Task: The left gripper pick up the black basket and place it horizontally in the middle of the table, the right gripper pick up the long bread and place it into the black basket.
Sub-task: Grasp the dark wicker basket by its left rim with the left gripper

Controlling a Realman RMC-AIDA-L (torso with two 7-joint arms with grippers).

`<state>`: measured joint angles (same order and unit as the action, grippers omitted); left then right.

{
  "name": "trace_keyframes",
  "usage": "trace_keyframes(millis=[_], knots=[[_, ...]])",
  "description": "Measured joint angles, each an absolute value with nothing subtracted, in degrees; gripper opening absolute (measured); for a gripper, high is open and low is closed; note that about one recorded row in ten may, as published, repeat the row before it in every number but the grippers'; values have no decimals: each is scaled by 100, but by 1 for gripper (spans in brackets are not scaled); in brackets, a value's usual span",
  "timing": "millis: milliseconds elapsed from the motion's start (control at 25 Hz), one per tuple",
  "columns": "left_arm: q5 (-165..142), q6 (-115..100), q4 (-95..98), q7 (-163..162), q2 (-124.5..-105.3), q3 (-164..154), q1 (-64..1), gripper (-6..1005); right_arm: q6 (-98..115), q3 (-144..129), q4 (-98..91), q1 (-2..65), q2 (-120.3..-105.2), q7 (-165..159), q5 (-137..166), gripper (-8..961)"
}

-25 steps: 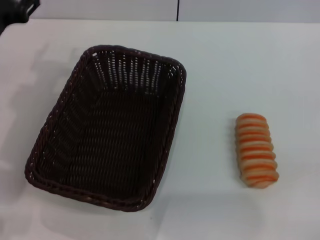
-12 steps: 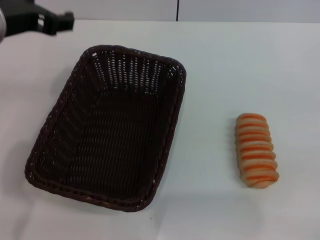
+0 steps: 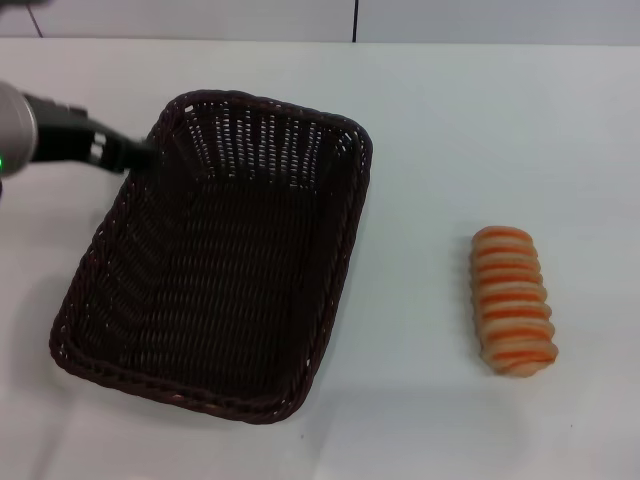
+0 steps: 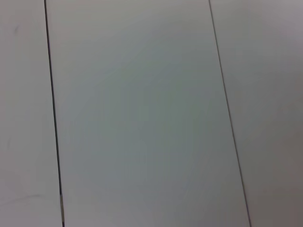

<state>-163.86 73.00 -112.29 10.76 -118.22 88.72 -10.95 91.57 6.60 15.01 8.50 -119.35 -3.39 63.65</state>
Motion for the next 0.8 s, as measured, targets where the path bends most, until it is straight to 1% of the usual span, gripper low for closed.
trace_keyframes(millis=[360,800], knots=[[-16364,7298,-10214,942,-11837,8652,-1169,734,9083,656,1421,878,-11927,-338,6363,845],[-16281,7505,-10053,886,-11829,8576,-1303,697,9024,650,1380,887,-11932,-338,6366,844]])
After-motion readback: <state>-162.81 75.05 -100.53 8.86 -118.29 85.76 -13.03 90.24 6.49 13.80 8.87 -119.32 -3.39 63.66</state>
